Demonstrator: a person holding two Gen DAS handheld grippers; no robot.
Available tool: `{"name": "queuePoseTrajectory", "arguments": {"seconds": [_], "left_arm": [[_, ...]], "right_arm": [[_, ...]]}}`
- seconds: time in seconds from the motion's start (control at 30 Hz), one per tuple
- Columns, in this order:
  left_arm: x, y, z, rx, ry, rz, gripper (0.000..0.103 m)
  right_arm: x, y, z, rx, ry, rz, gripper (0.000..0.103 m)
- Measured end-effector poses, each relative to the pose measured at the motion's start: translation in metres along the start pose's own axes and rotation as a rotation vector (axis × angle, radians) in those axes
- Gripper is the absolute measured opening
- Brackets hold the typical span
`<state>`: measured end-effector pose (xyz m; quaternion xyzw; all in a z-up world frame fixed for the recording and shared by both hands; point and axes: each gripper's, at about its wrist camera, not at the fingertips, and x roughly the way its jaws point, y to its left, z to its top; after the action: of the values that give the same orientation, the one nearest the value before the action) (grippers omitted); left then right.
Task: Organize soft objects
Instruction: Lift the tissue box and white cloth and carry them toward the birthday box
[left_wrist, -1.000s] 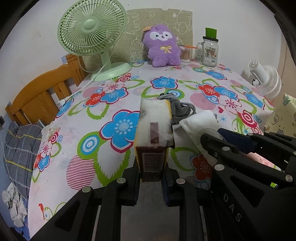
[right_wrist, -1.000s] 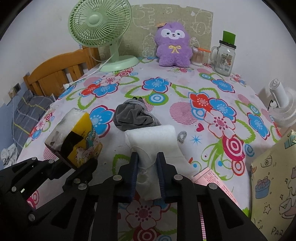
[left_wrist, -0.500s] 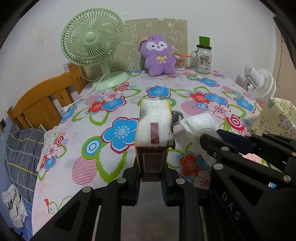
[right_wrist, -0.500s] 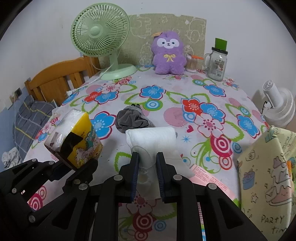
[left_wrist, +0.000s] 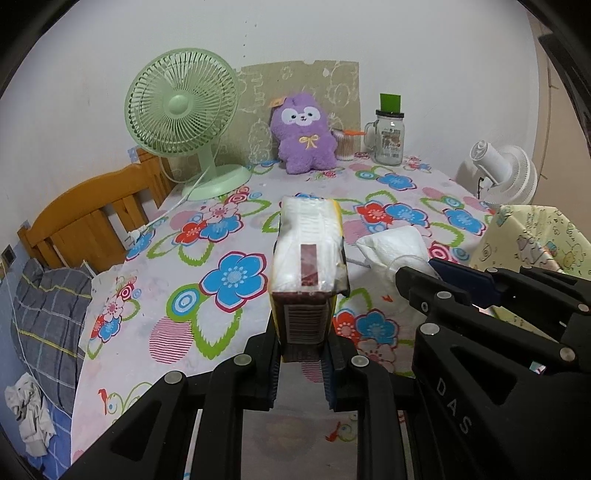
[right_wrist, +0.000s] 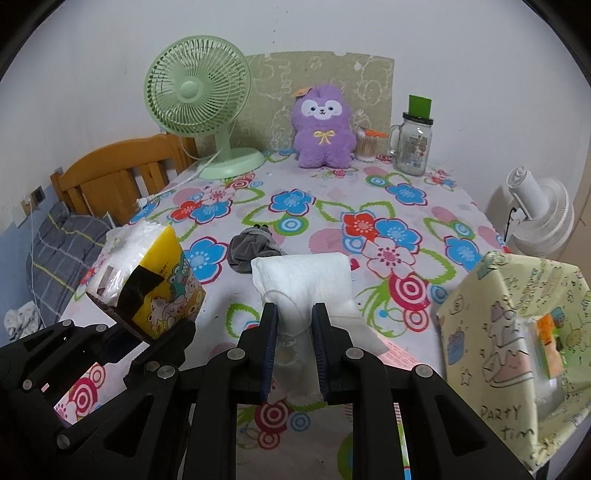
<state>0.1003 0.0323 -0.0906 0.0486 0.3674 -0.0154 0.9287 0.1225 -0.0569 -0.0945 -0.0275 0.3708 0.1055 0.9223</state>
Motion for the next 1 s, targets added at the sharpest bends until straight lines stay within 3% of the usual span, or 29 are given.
{"name": "queuePoseTrajectory", "arguments": {"seconds": [1.0], "left_arm": [[-0.067, -0.039, 0.006, 0.024, -0.115, -0.039, 0.017]], "right_arm": [[-0.076, -0.028, -0.003, 0.027, -0.108, -0.045, 0.022]]}}
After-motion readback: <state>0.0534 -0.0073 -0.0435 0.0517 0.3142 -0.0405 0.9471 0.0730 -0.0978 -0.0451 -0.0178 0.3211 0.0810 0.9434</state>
